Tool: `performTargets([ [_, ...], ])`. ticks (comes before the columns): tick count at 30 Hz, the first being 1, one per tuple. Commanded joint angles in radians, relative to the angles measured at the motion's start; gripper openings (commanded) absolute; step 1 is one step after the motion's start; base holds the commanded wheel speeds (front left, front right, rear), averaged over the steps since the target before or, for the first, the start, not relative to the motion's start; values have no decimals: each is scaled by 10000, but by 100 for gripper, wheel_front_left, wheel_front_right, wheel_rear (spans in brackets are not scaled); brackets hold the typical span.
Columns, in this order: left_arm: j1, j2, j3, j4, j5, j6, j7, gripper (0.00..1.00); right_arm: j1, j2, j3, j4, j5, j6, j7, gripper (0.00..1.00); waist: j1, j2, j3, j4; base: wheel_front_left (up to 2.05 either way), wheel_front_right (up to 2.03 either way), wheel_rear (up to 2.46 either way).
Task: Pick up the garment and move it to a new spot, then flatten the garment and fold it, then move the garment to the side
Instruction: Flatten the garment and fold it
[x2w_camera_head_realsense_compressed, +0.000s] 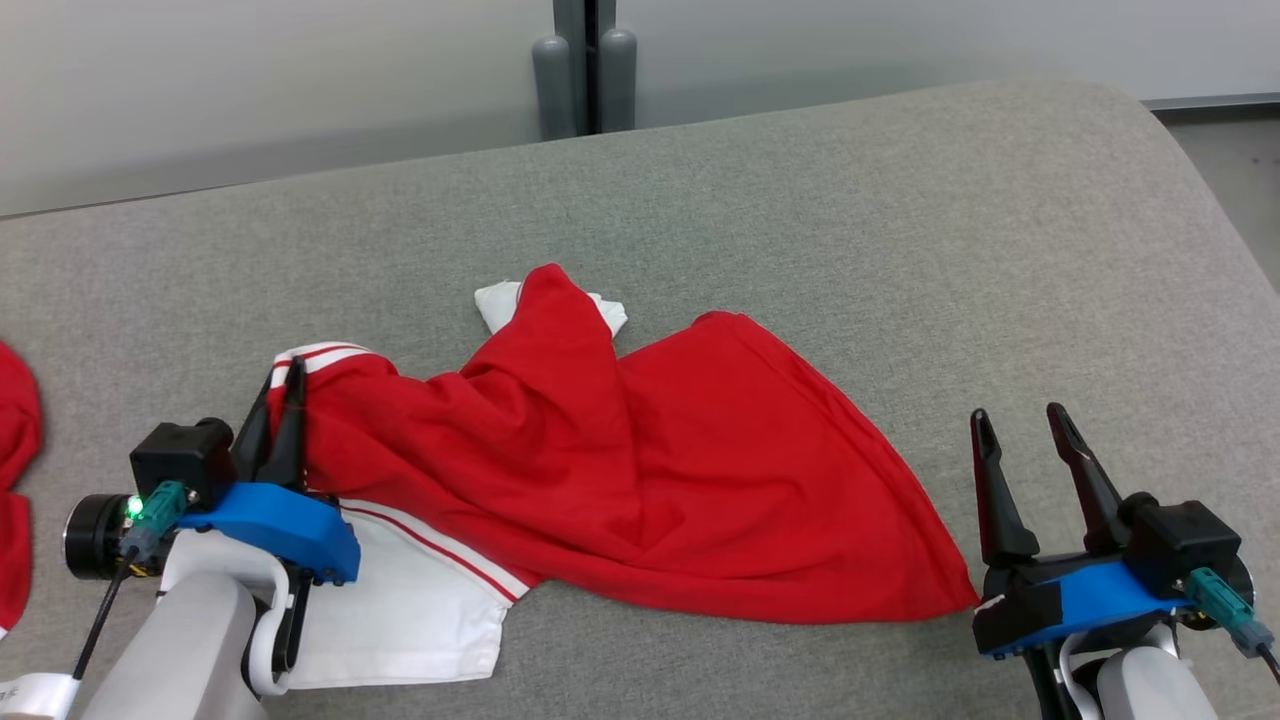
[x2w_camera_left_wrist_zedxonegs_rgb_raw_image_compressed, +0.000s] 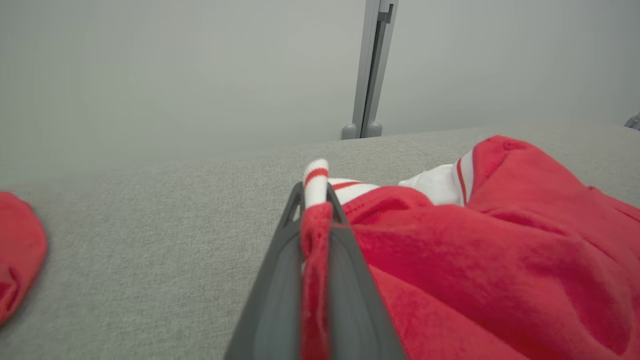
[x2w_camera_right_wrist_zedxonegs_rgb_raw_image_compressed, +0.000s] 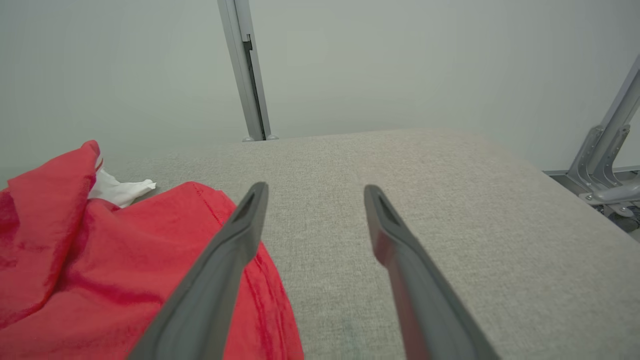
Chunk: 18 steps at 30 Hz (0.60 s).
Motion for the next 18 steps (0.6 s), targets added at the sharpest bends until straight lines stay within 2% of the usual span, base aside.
performTargets([
  [1,-200,-58,64,187,-35,-67,-75,0,-109,-12,-6,23,-38,2,-37,100,-1,-1,28,-26,0,0,0],
  [6,-416,-301,279,1033,4,-250,-171,0,-200,-12,8,102,-28,2,-37,100,-1,-1,89,-87,0,0,0],
  [7,-439,-343,317,1176,63,-271,-175,33,-188,-12,7,113,-26,4,-37,100,-1,-1,81,-83,0,0,0],
  [8,-493,-393,393,1176,196,-258,-180,100,-174,-12,9,135,-23,2,-37,100,-1,-1,66,-67,0,0,0],
  [12,-231,-614,882,795,632,-234,-178,100,-63,-12,-5,172,-39,4,-37,100,-1,-1,-94,94,0,0,0],
  [18,711,-1046,1810,-499,1561,-222,-179,100,101,-12,100,152,28,2,-37,100,-1,-1,-526,501,0,0,0],
])
